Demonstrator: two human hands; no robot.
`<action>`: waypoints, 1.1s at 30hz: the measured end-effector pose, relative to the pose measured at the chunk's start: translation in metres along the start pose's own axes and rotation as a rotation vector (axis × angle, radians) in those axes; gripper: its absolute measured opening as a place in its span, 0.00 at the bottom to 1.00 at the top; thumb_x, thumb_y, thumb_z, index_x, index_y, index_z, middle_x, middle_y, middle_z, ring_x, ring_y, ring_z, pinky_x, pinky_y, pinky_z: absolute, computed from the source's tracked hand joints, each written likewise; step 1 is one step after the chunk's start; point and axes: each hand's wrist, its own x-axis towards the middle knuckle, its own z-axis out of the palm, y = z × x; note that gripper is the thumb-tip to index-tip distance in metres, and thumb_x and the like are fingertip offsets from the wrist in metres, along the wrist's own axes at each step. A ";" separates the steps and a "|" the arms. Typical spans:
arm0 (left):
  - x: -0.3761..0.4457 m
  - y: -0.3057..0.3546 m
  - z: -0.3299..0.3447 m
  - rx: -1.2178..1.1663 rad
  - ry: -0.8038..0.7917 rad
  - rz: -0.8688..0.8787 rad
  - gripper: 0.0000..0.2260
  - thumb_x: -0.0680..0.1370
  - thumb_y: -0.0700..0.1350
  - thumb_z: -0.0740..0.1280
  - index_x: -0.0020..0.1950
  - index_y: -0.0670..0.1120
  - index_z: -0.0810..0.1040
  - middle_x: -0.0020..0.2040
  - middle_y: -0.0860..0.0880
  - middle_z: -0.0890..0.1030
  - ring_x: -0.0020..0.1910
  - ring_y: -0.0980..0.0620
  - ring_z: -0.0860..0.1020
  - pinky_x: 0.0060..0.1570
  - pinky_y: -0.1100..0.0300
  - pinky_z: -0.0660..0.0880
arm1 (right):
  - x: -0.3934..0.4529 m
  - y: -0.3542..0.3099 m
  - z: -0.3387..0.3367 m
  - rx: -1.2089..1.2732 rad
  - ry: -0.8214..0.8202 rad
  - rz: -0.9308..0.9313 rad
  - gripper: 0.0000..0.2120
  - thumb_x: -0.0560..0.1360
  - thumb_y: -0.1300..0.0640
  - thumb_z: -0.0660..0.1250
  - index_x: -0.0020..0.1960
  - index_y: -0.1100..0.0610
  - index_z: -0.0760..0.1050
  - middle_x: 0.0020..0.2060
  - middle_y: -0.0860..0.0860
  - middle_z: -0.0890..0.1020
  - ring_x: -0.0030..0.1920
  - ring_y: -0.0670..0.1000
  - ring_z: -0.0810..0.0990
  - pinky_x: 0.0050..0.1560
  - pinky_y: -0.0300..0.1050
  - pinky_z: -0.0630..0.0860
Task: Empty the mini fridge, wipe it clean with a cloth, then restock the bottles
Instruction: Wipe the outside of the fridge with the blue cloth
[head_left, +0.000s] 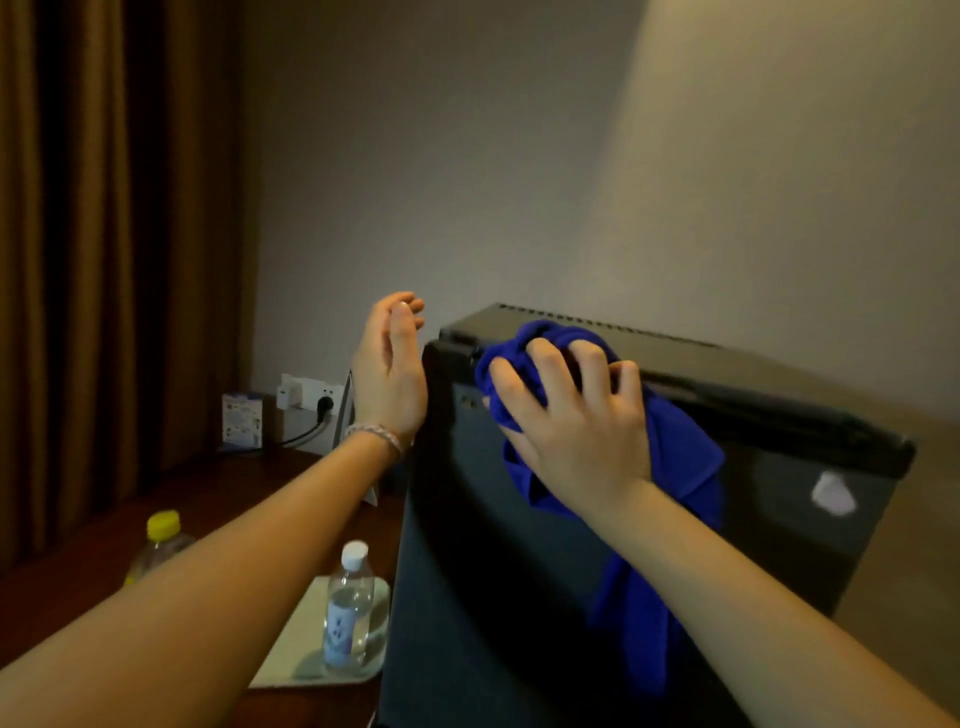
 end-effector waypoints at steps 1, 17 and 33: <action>0.018 0.010 0.003 0.004 -0.018 -0.023 0.15 0.83 0.56 0.51 0.60 0.52 0.74 0.56 0.56 0.79 0.56 0.59 0.78 0.59 0.55 0.75 | 0.018 0.005 -0.002 0.031 -0.069 0.030 0.15 0.79 0.47 0.65 0.63 0.52 0.76 0.57 0.57 0.79 0.53 0.63 0.77 0.44 0.58 0.73; 0.138 0.035 0.033 0.304 -0.611 -0.296 0.19 0.84 0.53 0.53 0.69 0.44 0.69 0.65 0.48 0.70 0.61 0.59 0.70 0.58 0.75 0.61 | 0.169 0.084 0.115 0.839 -1.125 0.427 0.37 0.74 0.31 0.62 0.77 0.47 0.61 0.69 0.55 0.69 0.71 0.62 0.64 0.70 0.61 0.64; 0.106 0.062 0.080 0.937 -1.212 -0.396 0.48 0.60 0.80 0.63 0.76 0.63 0.59 0.79 0.56 0.47 0.77 0.37 0.40 0.70 0.30 0.53 | 0.073 0.110 0.095 0.596 -1.452 0.498 0.28 0.82 0.35 0.43 0.80 0.40 0.47 0.81 0.46 0.45 0.80 0.53 0.45 0.77 0.60 0.46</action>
